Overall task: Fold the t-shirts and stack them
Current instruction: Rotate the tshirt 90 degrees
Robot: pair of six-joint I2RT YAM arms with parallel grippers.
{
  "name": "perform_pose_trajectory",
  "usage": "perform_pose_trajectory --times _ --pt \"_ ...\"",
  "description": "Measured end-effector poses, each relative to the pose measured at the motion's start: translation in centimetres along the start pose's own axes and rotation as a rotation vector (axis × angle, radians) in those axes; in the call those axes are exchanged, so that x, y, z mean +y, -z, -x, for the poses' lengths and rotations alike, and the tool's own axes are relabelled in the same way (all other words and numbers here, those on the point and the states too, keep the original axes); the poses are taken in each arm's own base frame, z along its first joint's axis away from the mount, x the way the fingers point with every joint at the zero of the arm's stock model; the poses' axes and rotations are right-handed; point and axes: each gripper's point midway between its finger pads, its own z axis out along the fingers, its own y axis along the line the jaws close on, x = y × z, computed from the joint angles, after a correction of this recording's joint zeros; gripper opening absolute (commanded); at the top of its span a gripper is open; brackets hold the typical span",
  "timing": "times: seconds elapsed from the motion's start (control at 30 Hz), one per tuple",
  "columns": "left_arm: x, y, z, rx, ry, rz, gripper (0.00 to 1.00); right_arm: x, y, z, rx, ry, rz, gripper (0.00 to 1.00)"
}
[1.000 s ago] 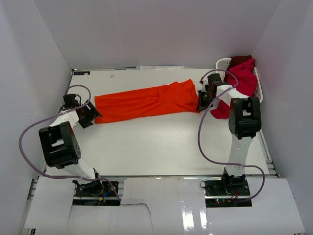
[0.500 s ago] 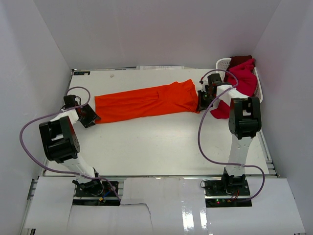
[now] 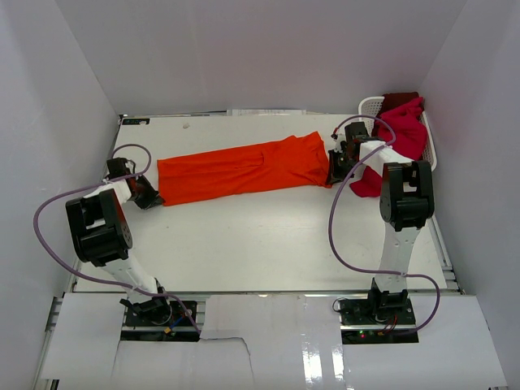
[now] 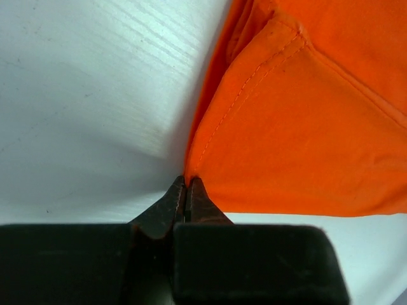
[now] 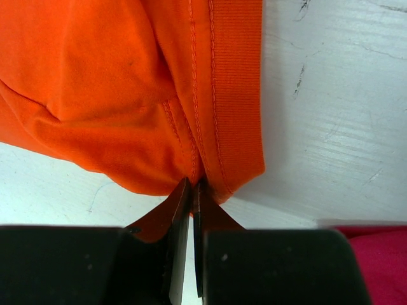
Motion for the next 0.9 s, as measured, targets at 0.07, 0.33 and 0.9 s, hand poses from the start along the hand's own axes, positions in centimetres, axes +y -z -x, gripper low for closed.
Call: perform_pose_trajectory --times 0.07,0.33,0.9 --pt "0.0 0.0 0.0 0.002 0.001 -0.003 0.0 -0.1 0.0 0.0 0.002 -0.001 -0.006 0.08" --pt "0.1 0.2 0.3 0.013 0.012 0.0 0.0 -1.1 0.3 -0.3 0.013 -0.025 -0.071 0.08" --pt "-0.5 -0.2 2.4 0.011 0.009 0.006 0.0 -3.1 2.8 -0.7 0.043 -0.062 -0.183 0.14"
